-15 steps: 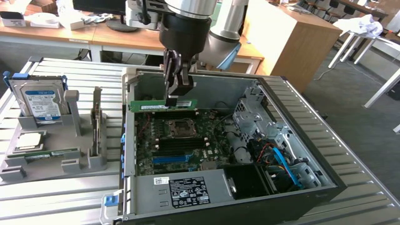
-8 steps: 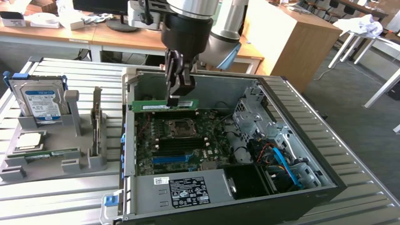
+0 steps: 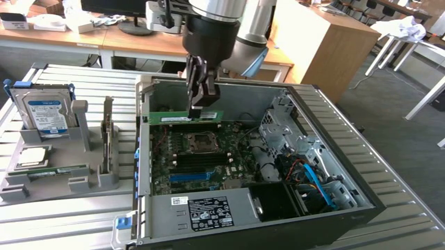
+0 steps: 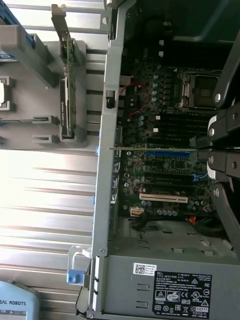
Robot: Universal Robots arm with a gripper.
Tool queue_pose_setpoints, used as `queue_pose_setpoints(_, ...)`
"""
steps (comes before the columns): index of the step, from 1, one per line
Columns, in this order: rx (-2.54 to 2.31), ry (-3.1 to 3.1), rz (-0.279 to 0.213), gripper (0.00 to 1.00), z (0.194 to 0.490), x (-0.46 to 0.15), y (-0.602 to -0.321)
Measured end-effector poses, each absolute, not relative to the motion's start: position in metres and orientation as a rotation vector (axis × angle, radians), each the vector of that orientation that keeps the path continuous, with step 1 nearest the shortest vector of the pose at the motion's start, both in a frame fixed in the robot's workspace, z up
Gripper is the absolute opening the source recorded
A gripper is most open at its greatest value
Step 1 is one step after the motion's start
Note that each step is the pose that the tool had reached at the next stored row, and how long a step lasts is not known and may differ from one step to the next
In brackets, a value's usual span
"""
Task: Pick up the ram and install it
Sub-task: 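Pick up the ram and move it above insertion slot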
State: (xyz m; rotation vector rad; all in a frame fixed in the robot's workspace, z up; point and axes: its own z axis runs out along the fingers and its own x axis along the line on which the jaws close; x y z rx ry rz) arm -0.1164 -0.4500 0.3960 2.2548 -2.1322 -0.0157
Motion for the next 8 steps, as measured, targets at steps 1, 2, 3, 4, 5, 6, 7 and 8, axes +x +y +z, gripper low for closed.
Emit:
queue_pose_setpoints(1, 2.255, -2.132, -0.016, 0.13, 0.396, -0.1157, -0.45)
queue_pose_setpoints(2, 2.255, -2.132, -0.016, 0.13, 0.396, -0.1149, -0.4499)
queue_pose_setpoints(3, 2.255, -2.132, -0.016, 0.13, 0.396, -0.1142, -0.45)
queue_pose_setpoints(4, 2.255, -2.132, -0.016, 0.13, 0.396, -0.1134, -0.45)
queue_pose_setpoints(5, 2.255, -2.132, -0.016, 0.13, 0.396, -0.1128, -0.45)
queue_pose_setpoints(6, 2.255, -2.132, -0.016, 0.13, 0.396, -0.1122, -0.45)
queue_pose_setpoints(7, 2.255, -2.132, -0.016, 0.13, 0.396, -0.1115, -0.45)
queue_pose_setpoints(8, 2.255, -2.132, -0.016, 0.13, 0.396, -0.111, -0.45)
